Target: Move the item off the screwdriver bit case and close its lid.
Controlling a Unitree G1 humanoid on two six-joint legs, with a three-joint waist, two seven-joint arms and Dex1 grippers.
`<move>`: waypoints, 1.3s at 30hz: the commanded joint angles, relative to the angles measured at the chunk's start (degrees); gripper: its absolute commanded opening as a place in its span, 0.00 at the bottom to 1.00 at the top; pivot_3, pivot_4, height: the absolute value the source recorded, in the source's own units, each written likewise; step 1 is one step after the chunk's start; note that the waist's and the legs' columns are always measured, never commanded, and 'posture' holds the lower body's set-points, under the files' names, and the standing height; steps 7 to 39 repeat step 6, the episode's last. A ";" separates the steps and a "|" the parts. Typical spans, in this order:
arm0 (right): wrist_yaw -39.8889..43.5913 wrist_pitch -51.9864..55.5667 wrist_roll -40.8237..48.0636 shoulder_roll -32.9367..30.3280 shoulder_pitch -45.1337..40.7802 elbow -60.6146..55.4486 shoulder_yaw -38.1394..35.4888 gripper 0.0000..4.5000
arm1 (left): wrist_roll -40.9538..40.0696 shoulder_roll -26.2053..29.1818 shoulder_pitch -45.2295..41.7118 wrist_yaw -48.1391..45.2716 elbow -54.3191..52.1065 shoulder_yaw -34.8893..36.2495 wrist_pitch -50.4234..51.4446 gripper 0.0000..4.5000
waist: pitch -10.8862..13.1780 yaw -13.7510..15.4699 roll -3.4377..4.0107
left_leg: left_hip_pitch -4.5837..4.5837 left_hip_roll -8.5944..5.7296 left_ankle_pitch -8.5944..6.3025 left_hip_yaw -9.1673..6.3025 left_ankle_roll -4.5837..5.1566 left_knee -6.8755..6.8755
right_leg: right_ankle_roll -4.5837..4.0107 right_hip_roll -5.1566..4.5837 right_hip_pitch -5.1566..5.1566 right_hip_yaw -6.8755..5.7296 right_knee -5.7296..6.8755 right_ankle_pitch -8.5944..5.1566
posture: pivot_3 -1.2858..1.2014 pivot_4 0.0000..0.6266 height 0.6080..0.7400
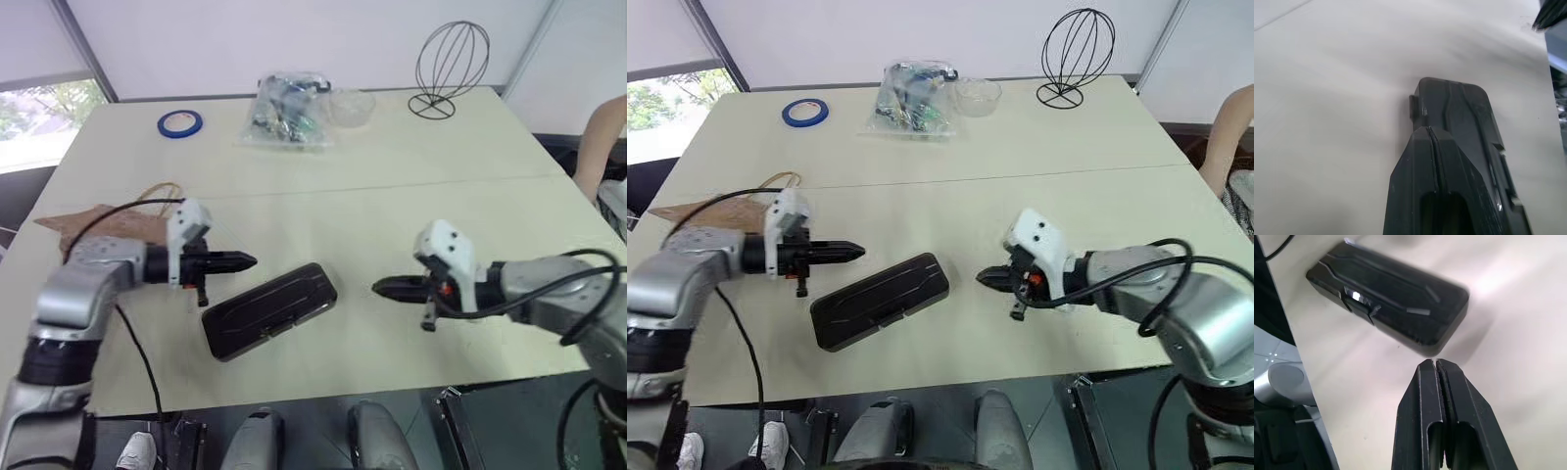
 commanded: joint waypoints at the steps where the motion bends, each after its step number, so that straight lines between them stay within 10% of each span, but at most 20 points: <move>1: 3.42 -3.61 0.96 -3.06 -0.45 0.72 -3.70 0.01 | -5.55 2.44 5.12 3.38 -8.69 8.25 4.89 0.00 | 0.00 0.13 0.00 | 0.00 0.00 0.00 0.01 0.01 0.00 | 0.00 -0.01 0.00 0.01 -0.02 0.00 | 0.52 0.24 1.00; 6: 5.50 -7.01 0.58 -5.83 1.03 1.74 -5.97 0.01 | -12.15 4.45 13.51 7.63 -17.10 19.25 10.60 0.00 | 0.01 0.56 -0.01 | 0.00 0.01 -0.01 0.04 0.01 0.00 | 0.00 -0.02 0.04 0.01 -0.09 0.00 | 0.52 0.24 1.00; 39: 5.50 -7.01 0.58 -5.83 1.03 1.74 -5.97 0.01 | -12.15 4.45 13.51 7.63 -17.10 19.25 10.60 0.00 | 0.01 0.56 -0.01 | 0.00 0.01 -0.01 0.04 0.01 0.00 | 0.00 -0.02 0.04 0.01 -0.09 0.00 | 0.52 0.24 1.00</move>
